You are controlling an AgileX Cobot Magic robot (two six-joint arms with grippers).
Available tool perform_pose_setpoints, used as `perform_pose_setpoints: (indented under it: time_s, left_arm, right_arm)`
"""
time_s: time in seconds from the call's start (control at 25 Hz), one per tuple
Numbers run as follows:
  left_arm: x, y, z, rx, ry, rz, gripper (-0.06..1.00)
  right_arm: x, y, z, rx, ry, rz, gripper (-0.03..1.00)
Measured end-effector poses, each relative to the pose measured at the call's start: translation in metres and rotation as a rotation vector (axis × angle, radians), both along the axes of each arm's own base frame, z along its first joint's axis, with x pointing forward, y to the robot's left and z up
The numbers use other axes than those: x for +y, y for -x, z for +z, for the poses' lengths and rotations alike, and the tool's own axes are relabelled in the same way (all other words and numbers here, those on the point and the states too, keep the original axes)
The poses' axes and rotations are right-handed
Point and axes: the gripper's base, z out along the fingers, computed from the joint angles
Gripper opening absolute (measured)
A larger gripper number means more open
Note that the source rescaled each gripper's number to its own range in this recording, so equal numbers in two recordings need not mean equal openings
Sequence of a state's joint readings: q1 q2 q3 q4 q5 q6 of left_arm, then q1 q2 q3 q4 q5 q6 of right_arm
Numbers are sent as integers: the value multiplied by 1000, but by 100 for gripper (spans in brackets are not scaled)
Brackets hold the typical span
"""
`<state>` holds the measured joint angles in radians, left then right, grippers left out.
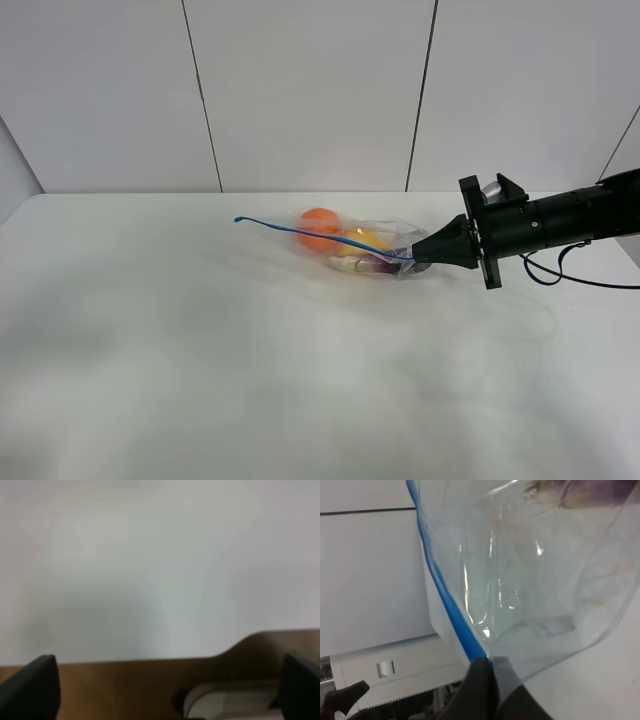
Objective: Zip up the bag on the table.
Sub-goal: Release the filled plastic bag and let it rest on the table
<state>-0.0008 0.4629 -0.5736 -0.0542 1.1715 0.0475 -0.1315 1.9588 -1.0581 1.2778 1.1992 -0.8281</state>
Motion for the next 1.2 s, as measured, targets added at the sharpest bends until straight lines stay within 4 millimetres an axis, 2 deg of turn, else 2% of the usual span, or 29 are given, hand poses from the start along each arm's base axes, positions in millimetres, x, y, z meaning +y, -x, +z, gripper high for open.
perform_pose_setpoints:
  time_s: [0.2,0.48,0.76,0.84,0.88,1.04,1.12,1.2]
  left_arm:
    - [0,23,6,-148,0,0,100]
    - [0,71,9,-434,0,0,100]
    - [0,76,8,-464,4,-2,100]
    - [0,76,8,-464,5,-2,100]
    - [0,76,8,-464,5,-2,100]
    - [0,76,8,-464,5,-2,100]
    - [0,76,8,-464,5,-2,100]
    - [0,76,8,-464,5,-2,100]
  right_arm:
    - [0,0,0,0,2,2,0]
    - [0,0,0,0,2,3,0]
    - [0,2,-1,9,15,15,2]
    - [-1,3,-2,19,24,24,11]
    - [-1,3,-2,22,37,35,21]
    - [-5,-1,1,46,109,76,79]
    - [-10,-7,8,63,180,93,93]
    - [-19,-13,13,102,308,111,97]
